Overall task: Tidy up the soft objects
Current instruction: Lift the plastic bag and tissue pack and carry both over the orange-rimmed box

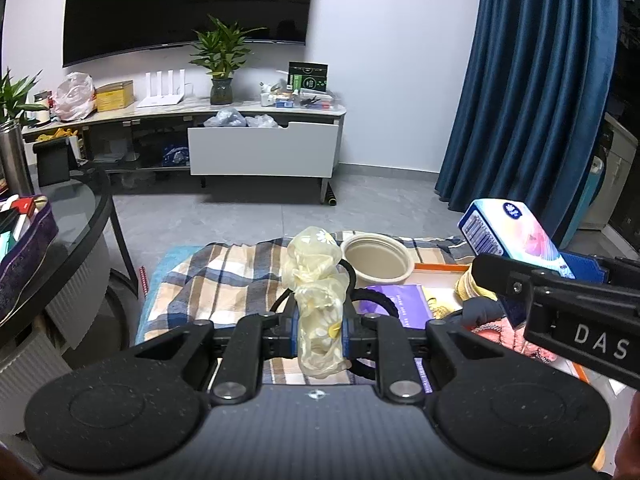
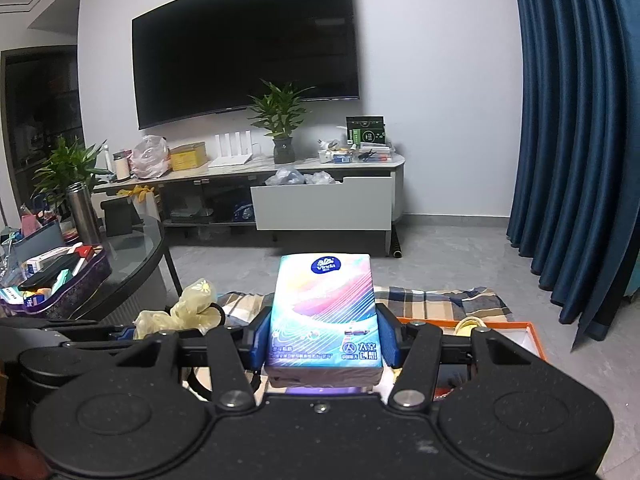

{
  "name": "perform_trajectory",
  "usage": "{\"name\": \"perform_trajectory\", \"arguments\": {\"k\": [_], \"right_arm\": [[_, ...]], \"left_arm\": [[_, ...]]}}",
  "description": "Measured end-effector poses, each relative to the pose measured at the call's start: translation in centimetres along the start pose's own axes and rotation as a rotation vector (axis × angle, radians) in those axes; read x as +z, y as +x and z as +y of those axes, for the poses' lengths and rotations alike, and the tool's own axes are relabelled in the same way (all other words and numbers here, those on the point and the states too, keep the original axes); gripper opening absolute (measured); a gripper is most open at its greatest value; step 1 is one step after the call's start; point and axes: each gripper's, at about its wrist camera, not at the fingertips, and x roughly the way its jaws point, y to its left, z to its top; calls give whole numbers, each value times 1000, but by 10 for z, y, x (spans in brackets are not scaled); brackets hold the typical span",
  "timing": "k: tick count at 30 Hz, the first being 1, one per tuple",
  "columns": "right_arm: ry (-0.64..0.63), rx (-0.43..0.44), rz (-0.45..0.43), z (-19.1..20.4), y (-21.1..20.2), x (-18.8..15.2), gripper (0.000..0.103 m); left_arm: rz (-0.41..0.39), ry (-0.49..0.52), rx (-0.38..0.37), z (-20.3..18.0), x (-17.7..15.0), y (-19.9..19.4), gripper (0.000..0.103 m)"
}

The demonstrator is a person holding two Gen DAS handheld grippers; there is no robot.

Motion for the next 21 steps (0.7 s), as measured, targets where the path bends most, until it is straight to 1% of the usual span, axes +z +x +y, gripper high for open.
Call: {"name": "perform_trajectory", "arguments": {"k": [21], "right_arm": [[46, -60, -14, -33, -4, 5, 64]], "left_arm": [[-6, 53, -58, -30, 7, 12, 21]]}}
